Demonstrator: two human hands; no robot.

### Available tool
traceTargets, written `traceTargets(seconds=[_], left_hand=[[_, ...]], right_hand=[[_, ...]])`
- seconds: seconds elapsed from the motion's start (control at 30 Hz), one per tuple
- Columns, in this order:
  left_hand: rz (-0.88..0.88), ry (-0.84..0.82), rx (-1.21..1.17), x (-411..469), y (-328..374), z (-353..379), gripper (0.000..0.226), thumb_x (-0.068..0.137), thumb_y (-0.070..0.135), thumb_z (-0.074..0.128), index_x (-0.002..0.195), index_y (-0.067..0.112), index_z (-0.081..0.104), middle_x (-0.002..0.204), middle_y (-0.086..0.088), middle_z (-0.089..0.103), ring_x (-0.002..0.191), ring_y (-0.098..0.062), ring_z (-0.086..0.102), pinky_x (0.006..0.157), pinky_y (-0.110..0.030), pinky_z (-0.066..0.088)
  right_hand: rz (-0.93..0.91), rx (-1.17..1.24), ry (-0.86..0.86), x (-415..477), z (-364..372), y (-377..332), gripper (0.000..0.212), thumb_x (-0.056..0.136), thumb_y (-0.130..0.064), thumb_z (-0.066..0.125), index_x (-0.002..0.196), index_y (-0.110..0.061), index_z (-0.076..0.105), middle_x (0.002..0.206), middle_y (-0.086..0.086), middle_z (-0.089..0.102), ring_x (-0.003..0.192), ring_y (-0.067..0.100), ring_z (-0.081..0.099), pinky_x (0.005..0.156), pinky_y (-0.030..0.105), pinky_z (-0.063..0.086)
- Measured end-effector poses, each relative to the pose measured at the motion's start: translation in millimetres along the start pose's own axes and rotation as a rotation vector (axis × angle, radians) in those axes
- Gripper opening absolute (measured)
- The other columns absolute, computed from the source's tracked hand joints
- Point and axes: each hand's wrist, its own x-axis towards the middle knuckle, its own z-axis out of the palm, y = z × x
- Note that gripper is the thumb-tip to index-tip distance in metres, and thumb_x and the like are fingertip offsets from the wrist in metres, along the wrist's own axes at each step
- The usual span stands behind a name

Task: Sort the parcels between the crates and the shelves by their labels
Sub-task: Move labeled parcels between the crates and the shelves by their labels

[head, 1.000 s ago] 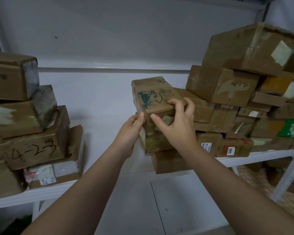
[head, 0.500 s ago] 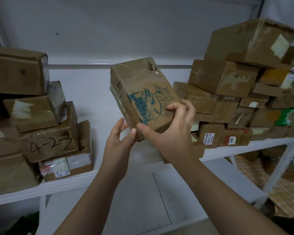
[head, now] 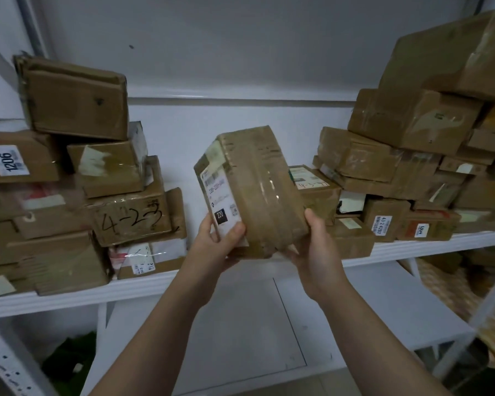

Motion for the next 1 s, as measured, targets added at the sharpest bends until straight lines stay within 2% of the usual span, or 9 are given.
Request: traceTargets(seconds=[0.07, 0.13, 0.23, 0.33, 0.43, 0.6, 0.77, 0.9, 1.0], left_hand=[[0.051, 0.138, 0.035, -1.0, 0.0, -0.1, 0.074, 0.064, 0.043, 0.075, 0.131, 0.027, 0.046, 0.114, 0.006, 0.067, 0.098, -0.012, 0.067, 0.080, -0.030, 0.057], [0.110, 0.233, 0.084, 0.4, 0.3, 0.5, 0.059, 0.076, 0.032, 0.075, 0.129, 0.027, 0.048, 0.112, 0.008, 0.066, 0.098, -0.010, 0.066, 0.085, -0.032, 0.055], [0.256, 0.298, 0.159, 2.4, 3.7, 3.5, 0.045, 0.081, 0.026, 0.072, 0.120, 0.033, 0.051, 0.111, 0.011, 0.065, 0.091, -0.001, 0.066, 0.074, -0.022, 0.056], [0.335, 0.319, 0.193, 3.6, 6.1, 6.6, 0.042, 0.082, 0.025, 0.072, 0.118, 0.037, 0.054, 0.112, 0.013, 0.064, 0.092, 0.003, 0.064, 0.070, -0.016, 0.054], [0.353, 0.315, 0.201, 3.7, 4.0, 7.7, 0.039, 0.082, 0.023, 0.071, 0.112, 0.043, 0.054, 0.114, 0.012, 0.063, 0.096, 0.000, 0.063, 0.070, -0.015, 0.053], [0.327, 0.341, 0.236, 2.7, -0.7, 7.7, 0.043, 0.084, 0.025, 0.069, 0.123, 0.034, 0.055, 0.119, 0.010, 0.061, 0.107, -0.014, 0.061, 0.086, -0.036, 0.055], [0.352, 0.360, 0.266, -1.1, -3.1, 4.0, 0.038, 0.088, 0.028, 0.064, 0.123, 0.037, 0.054, 0.124, 0.006, 0.060, 0.112, -0.015, 0.058, 0.090, -0.040, 0.054], [0.444, 0.390, 0.331, -10.3, -4.0, 5.5, 0.040, 0.090, 0.034, 0.059, 0.129, 0.034, 0.054, 0.112, 0.018, 0.052, 0.106, -0.002, 0.055, 0.082, -0.017, 0.051], [0.505, 0.384, 0.362, -18.7, -6.4, 14.4, 0.052, 0.082, 0.046, 0.058, 0.131, 0.027, 0.056, 0.106, 0.010, 0.049, 0.103, -0.003, 0.055, 0.073, -0.007, 0.048]], right_hand=[[-0.166, -0.148, 0.099, 3.2, -2.9, 1.0, 0.020, 0.097, -0.021, 0.053, 0.108, -0.032, 0.064, 0.104, -0.005, 0.069, 0.091, 0.002, 0.066, 0.078, 0.022, 0.052], [-0.298, -0.249, 0.112, 4.4, -4.4, 1.6, 0.032, 0.094, -0.009, 0.056, 0.107, -0.038, 0.060, 0.099, -0.008, 0.064, 0.084, -0.006, 0.061, 0.071, 0.014, 0.049], [-0.290, -0.235, -0.010, 2.1, -3.2, 4.1, 0.025, 0.086, -0.035, 0.068, 0.110, -0.039, 0.062, 0.106, -0.013, 0.070, 0.100, -0.002, 0.063, 0.080, 0.018, 0.052], [-0.231, -0.211, -0.085, 2.1, -2.0, 7.3, 0.050, 0.070, -0.054, 0.072, 0.116, -0.044, 0.056, 0.119, -0.017, 0.066, 0.113, 0.003, 0.060, 0.095, 0.031, 0.050], [-0.237, -0.223, -0.098, 1.4, -1.2, 10.6, 0.063, 0.064, -0.054, 0.077, 0.121, -0.043, 0.052, 0.119, -0.018, 0.065, 0.115, 0.003, 0.058, 0.099, 0.036, 0.049], [-0.239, -0.228, -0.075, 3.1, -2.5, 16.0, 0.068, 0.062, -0.056, 0.078, 0.123, -0.042, 0.052, 0.119, -0.017, 0.065, 0.116, 0.005, 0.058, 0.099, 0.040, 0.049], [-0.276, -0.225, -0.068, 4.0, 4.7, 21.5, 0.071, 0.071, -0.052, 0.070, 0.135, -0.028, 0.052, 0.124, -0.011, 0.064, 0.114, 0.001, 0.059, 0.094, 0.022, 0.051], [-0.320, -0.215, -0.054, -4.4, 8.5, 25.3, 0.064, 0.083, -0.045, 0.063, 0.140, -0.021, 0.047, 0.125, -0.008, 0.064, 0.117, 0.005, 0.058, 0.095, 0.024, 0.050], [-0.331, -0.183, 0.006, -13.9, 1.4, 27.7, 0.054, 0.088, -0.040, 0.062, 0.137, -0.019, 0.049, 0.119, -0.008, 0.067, 0.111, 0.007, 0.062, 0.086, 0.021, 0.052]])
